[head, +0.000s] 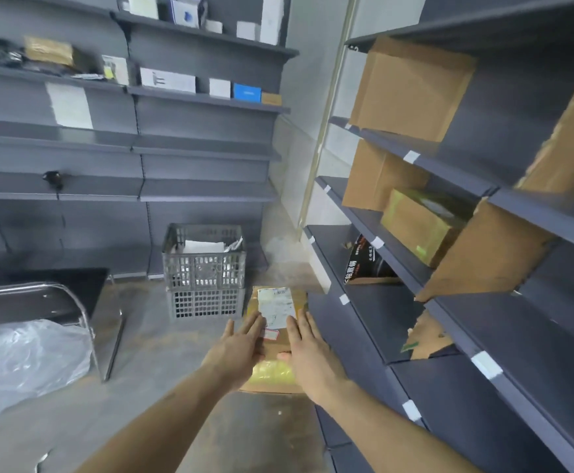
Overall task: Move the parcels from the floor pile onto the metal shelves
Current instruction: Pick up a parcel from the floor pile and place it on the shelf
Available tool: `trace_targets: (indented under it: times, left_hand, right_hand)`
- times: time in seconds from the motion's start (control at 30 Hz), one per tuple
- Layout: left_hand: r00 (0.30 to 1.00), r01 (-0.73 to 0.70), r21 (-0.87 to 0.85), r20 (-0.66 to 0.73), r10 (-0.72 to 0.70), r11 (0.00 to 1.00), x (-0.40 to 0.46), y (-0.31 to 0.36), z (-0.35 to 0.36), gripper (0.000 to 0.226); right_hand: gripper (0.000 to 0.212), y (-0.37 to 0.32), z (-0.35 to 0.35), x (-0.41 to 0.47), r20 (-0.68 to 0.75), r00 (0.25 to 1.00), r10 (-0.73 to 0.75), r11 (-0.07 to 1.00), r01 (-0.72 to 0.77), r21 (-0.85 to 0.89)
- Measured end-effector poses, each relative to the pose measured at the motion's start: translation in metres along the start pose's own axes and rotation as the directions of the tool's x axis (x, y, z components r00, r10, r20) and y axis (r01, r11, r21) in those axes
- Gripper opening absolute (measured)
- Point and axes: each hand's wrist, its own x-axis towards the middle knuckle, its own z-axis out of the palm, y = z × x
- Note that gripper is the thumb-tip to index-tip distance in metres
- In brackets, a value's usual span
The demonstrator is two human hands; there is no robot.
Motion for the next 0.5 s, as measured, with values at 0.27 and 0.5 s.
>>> trace_targets:
  times: [0.27, 0.5]
  left_hand:
    - [0.997, -0.041, -0.248, 0.046, 0.054, 0.968, 0.149, -0.053, -0.031, 0.09]
    - [0.986, -0.006, -0.046, 0.165, 0.013, 0.999, 0.256, -0.086, -0.054, 0.093]
  right_hand:
    - [0.076, 0.031, -0.017, 0.146, 0.004, 0.999, 0.052, 0.99, -0.051, -0.131]
    - [0.073, 0.051, -0.007, 0.246, -0.001, 0.993, 0.114, 0.992, -0.114, -0.056]
